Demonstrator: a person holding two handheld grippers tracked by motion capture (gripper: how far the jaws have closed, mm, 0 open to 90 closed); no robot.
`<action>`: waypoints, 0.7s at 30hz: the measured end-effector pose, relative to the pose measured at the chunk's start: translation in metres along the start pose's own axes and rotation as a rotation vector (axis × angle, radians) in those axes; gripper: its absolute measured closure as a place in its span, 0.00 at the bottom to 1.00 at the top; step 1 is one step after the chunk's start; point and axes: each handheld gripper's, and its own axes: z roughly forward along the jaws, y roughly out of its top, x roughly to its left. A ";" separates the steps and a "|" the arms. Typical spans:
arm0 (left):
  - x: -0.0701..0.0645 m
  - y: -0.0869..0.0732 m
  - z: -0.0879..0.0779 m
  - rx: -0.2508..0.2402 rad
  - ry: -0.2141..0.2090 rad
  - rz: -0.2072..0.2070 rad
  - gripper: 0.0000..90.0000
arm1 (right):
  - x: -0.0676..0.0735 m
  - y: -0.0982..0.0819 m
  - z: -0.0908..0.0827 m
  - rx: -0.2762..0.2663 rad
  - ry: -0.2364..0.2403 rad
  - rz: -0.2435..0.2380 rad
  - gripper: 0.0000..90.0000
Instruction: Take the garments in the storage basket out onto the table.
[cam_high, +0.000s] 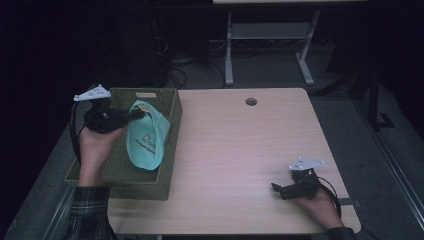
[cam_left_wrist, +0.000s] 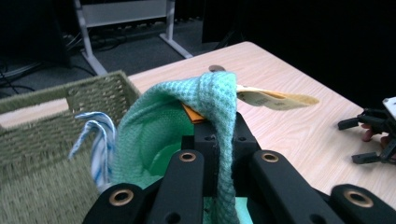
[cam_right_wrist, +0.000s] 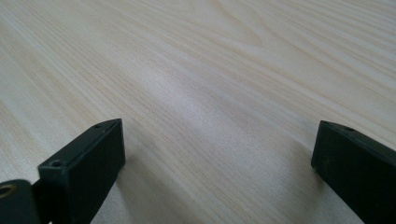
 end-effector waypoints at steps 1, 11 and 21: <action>-0.001 0.002 -0.001 -0.003 -0.003 0.001 0.95 | 0.000 0.000 0.000 0.000 0.000 0.000 0.03; -0.012 0.028 -0.005 -0.030 -0.013 0.042 0.95 | 0.000 0.000 0.000 0.001 0.000 0.000 0.03; -0.032 0.057 -0.001 -0.072 -0.052 0.087 0.95 | 0.000 0.000 0.000 0.001 0.000 -0.002 0.03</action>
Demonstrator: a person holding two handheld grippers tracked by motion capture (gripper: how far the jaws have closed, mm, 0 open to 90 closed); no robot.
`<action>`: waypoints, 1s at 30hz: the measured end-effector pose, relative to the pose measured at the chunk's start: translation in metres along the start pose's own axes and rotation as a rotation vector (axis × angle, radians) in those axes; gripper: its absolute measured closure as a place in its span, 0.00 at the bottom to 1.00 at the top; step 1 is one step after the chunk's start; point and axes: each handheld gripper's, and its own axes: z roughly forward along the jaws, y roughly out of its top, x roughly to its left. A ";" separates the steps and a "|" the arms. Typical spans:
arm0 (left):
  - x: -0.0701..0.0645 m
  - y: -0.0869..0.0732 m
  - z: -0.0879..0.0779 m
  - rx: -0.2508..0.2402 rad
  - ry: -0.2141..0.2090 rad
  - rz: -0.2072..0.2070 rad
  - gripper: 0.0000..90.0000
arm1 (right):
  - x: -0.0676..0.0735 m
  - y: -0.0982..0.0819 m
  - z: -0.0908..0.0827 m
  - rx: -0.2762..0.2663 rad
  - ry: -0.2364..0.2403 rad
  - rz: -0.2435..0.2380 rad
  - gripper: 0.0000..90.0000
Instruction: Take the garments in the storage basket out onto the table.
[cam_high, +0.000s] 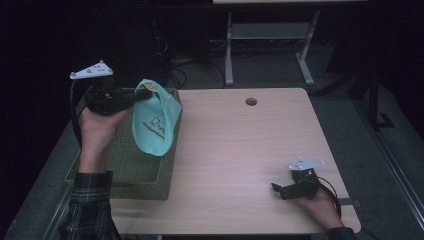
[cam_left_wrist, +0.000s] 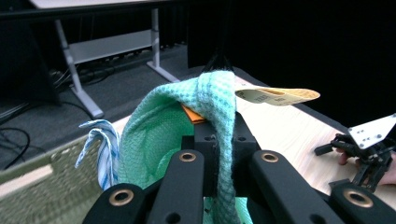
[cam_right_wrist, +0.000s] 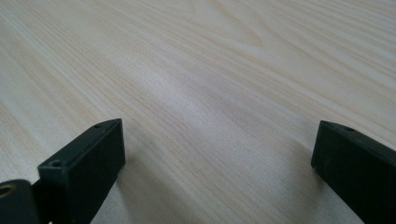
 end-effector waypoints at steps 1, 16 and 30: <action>-0.002 0.002 0.002 -0.004 -0.007 0.002 0.95 | 0.000 0.000 0.000 -0.001 0.000 -0.001 0.03; -0.032 0.009 0.047 -0.015 -0.103 0.032 0.95 | 0.000 0.000 0.000 0.000 0.000 0.000 0.03; -0.061 -0.007 0.095 0.011 -0.200 0.047 0.95 | 0.000 0.000 0.000 0.001 0.000 0.004 0.03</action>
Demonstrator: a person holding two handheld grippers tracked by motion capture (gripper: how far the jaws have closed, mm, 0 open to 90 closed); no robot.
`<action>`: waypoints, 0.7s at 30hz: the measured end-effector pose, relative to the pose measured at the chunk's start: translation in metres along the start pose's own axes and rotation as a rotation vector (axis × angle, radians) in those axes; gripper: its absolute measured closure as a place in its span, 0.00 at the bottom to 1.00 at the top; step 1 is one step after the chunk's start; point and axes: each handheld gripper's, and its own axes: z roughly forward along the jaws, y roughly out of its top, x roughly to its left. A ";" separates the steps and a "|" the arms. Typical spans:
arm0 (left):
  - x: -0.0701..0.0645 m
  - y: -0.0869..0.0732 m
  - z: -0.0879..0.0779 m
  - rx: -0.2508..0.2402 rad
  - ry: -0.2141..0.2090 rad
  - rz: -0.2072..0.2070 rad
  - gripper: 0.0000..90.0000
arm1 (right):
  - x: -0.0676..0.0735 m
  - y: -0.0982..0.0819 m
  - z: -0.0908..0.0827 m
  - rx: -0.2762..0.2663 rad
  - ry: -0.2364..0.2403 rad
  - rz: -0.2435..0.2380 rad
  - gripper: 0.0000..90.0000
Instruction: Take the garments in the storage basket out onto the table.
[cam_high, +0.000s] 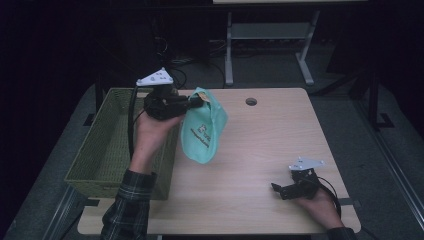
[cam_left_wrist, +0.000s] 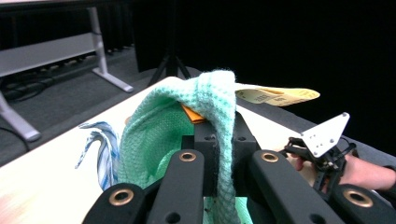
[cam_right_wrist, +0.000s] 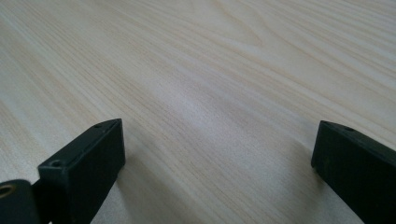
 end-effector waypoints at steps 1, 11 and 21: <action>-0.001 -0.001 0.003 0.004 -0.006 0.003 0.95 | 0.000 0.000 0.000 0.000 0.000 0.000 0.03; -0.013 -0.015 0.038 0.034 -0.066 0.004 0.95 | 0.000 0.000 0.000 0.001 -0.001 -0.004 0.03; -0.023 -0.032 0.075 0.073 -0.118 0.016 0.95 | 0.000 0.000 0.000 0.001 0.000 -0.003 0.03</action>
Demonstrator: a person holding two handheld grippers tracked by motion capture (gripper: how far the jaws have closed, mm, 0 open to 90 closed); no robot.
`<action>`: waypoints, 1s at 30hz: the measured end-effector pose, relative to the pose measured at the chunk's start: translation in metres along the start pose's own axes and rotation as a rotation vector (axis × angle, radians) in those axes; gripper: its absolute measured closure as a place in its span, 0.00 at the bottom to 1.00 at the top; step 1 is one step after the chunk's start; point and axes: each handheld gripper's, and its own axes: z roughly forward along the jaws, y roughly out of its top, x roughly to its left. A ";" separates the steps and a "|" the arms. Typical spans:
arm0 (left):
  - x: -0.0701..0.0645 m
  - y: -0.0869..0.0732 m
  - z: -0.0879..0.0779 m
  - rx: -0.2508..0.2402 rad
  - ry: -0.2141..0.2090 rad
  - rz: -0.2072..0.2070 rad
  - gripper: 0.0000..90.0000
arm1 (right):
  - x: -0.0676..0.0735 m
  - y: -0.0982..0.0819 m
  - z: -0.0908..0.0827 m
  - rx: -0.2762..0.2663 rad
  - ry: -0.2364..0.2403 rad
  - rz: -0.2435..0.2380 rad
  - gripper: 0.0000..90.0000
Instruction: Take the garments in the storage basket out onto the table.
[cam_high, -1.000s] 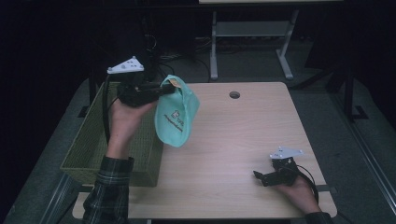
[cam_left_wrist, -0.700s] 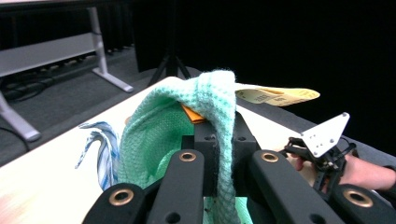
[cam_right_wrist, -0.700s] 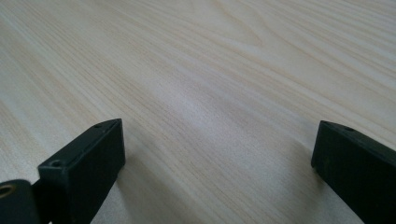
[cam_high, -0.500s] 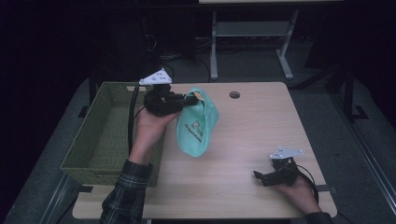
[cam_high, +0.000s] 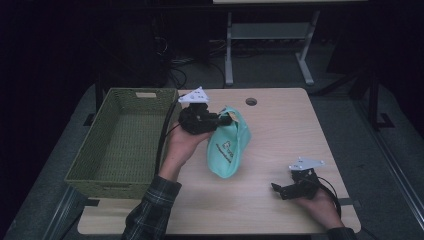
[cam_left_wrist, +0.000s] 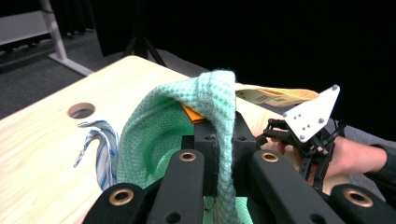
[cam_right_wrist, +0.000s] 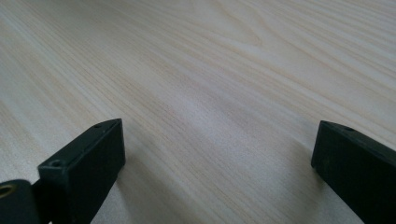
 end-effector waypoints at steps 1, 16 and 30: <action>-0.001 -0.001 0.004 0.002 -0.005 0.000 0.95 | 0.000 0.000 0.000 0.001 0.000 0.001 0.03; -0.008 -0.028 0.053 0.055 -0.051 0.014 0.95 | 0.000 0.000 0.000 -0.002 0.001 0.005 0.03; -0.008 -0.067 0.075 0.194 -0.027 0.032 0.94 | 0.000 0.000 0.000 -0.001 -0.001 0.000 0.03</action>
